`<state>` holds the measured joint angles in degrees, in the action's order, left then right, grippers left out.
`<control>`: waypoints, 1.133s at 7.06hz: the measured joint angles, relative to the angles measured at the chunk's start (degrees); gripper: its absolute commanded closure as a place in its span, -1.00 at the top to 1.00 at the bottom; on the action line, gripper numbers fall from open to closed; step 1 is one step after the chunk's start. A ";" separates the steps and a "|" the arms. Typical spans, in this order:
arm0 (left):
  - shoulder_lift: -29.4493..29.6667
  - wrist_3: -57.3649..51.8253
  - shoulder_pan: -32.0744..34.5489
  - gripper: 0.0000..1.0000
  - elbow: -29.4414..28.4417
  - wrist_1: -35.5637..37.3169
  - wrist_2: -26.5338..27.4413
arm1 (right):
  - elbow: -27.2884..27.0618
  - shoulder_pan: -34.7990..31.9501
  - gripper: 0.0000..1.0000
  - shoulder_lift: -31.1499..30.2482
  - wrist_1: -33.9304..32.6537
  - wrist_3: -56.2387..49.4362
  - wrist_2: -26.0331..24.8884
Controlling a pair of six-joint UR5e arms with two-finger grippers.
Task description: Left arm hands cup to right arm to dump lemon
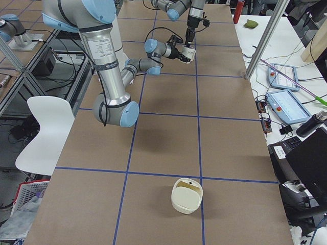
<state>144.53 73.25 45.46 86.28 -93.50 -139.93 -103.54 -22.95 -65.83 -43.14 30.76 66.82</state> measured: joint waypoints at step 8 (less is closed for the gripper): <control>0.78 -0.04 -0.36 -0.31 -2.58 -2.52 0.43 | -0.15 0.09 -0.87 -0.04 0.07 0.45 0.07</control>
<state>145.32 73.21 45.10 83.70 -96.02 -139.50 -103.68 -22.86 -65.87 -43.07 31.21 66.88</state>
